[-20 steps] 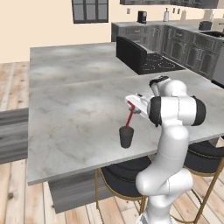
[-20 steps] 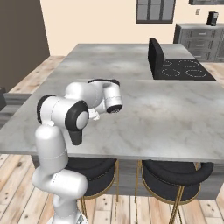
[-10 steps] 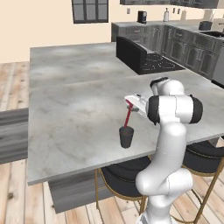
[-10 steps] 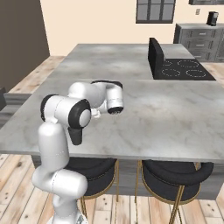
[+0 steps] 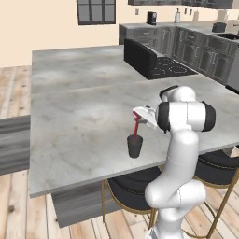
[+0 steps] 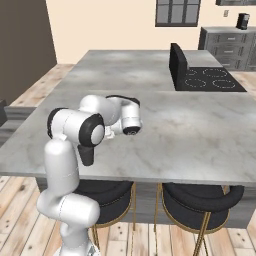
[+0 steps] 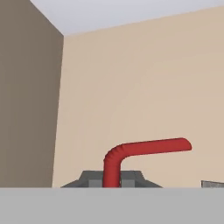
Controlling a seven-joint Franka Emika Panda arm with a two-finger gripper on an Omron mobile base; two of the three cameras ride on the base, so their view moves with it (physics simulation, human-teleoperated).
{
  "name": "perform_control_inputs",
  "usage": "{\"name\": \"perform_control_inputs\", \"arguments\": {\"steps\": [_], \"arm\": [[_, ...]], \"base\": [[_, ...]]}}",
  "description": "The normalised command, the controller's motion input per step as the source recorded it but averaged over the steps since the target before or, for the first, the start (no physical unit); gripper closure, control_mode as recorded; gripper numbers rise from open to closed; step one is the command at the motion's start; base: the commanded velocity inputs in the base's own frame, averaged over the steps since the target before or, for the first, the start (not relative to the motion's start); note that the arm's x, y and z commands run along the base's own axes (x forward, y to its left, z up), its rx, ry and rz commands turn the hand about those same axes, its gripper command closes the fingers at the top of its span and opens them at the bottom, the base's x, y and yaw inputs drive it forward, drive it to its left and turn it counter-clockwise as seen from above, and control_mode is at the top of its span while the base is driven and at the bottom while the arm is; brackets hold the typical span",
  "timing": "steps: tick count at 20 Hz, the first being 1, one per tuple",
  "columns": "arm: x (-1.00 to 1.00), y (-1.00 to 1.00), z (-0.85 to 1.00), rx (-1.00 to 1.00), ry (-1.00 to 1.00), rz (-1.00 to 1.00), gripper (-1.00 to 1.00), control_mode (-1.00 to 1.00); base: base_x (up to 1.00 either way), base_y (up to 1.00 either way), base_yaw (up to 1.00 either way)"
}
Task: Take a straw from the drawer in front and place it inside the glass cup on the dining counter.
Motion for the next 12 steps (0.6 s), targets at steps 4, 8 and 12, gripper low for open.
{"name": "perform_control_inputs", "arguments": {"steps": [4, 8, 12], "arm": [[0.14, 0.09, -0.12, -0.03, 0.00, -0.02, 1.00, -1.00], [0.18, 0.11, -0.09, -0.03, 0.00, -0.02, 1.00, -1.00], [0.16, 0.10, -0.09, -0.03, 0.00, -0.02, 1.00, -1.00]], "base": [[0.00, 0.00, 0.00], [0.00, 0.00, 0.00], [0.00, 0.00, 0.00]]}}
